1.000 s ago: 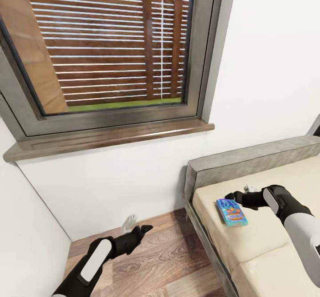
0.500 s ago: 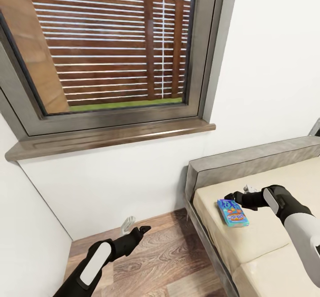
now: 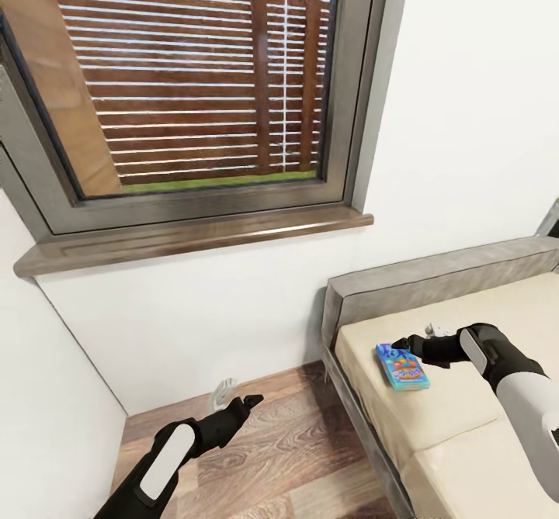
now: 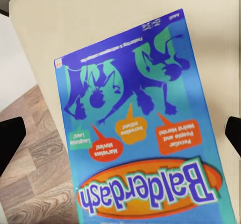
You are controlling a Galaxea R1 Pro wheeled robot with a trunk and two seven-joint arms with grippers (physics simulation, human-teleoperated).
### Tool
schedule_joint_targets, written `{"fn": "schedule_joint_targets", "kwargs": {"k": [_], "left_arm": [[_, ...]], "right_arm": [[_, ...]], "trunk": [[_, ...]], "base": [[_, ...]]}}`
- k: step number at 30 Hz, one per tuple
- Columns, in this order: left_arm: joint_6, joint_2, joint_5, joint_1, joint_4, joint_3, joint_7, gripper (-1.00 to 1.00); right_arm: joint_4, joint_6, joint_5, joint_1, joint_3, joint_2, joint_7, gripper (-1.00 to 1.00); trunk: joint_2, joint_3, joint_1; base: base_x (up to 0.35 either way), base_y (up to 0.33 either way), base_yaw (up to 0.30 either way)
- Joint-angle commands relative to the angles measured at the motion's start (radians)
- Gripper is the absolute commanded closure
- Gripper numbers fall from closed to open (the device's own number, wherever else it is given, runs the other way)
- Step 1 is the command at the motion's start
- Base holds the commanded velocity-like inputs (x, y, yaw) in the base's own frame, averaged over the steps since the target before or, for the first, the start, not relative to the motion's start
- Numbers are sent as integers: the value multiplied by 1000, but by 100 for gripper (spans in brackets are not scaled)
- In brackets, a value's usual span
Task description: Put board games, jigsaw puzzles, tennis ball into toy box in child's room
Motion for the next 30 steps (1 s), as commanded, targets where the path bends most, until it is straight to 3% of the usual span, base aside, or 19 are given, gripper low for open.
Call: {"fn": "schedule_joint_targets", "kwargs": {"k": [1, 30], "left_arm": [[3, 0, 4, 0, 0, 1, 1, -100], [-1, -1, 4, 0, 0, 0, 1, -100]], "right_arm": [[-1, 6, -1, 0, -4, 0, 1, -100], [-1, 7, -1, 0, -4, 2, 1, -100]], "trunk": [[0, -1, 0], [0, -1, 0]], "base": [[-44, -18, 1], [-11, -5, 10]]}}
